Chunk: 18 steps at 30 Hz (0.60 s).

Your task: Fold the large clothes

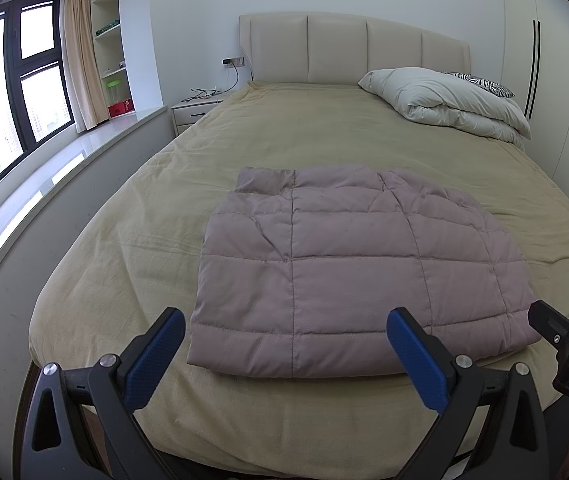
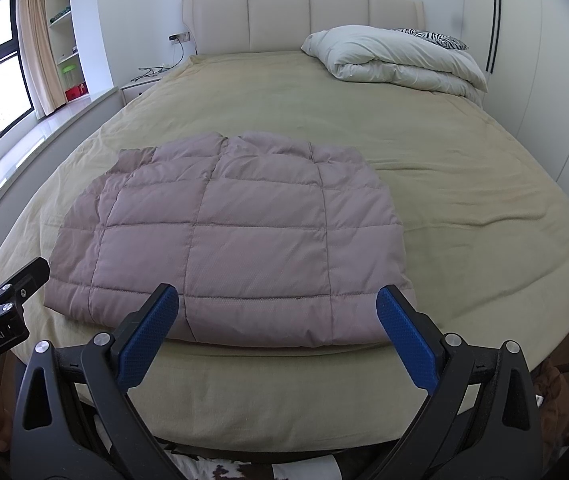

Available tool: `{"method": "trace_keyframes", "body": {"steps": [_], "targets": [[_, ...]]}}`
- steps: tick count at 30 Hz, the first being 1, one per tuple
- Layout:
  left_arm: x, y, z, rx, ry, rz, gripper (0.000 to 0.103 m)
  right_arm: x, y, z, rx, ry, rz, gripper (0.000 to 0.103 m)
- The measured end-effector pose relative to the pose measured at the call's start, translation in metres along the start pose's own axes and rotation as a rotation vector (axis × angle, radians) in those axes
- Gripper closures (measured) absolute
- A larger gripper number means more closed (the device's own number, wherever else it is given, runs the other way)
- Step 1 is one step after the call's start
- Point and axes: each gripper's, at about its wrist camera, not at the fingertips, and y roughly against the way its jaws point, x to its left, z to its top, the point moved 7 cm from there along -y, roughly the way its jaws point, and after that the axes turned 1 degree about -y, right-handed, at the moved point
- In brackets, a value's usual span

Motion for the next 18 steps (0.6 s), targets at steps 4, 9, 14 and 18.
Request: {"method": "trace_keyframes", "body": {"steps": [4, 9, 14, 18], "targets": [[-0.0001, 0.0000, -0.0001, 0.000, 0.001, 0.000, 0.000, 0.0002, -0.0008, -0.0015, 0.003, -0.002, 0.000, 0.002], [-0.0001, 0.0000, -0.0009, 0.001, 0.000, 0.001, 0.000, 0.0002, -0.0010, -0.0017, 0.004, -0.003, 0.001, 0.002], [-0.0001, -0.0003, -0.0024, -0.002, 0.001, -0.004, 0.000, 0.0021, -0.0028, -0.0039, 0.013, -0.001, 0.003, 0.002], [0.0004, 0.0015, -0.0039, -0.017, -0.008, -0.002, 0.000, 0.0028, -0.0030, -0.0046, 0.015, -0.001, 0.002, 0.002]]}}
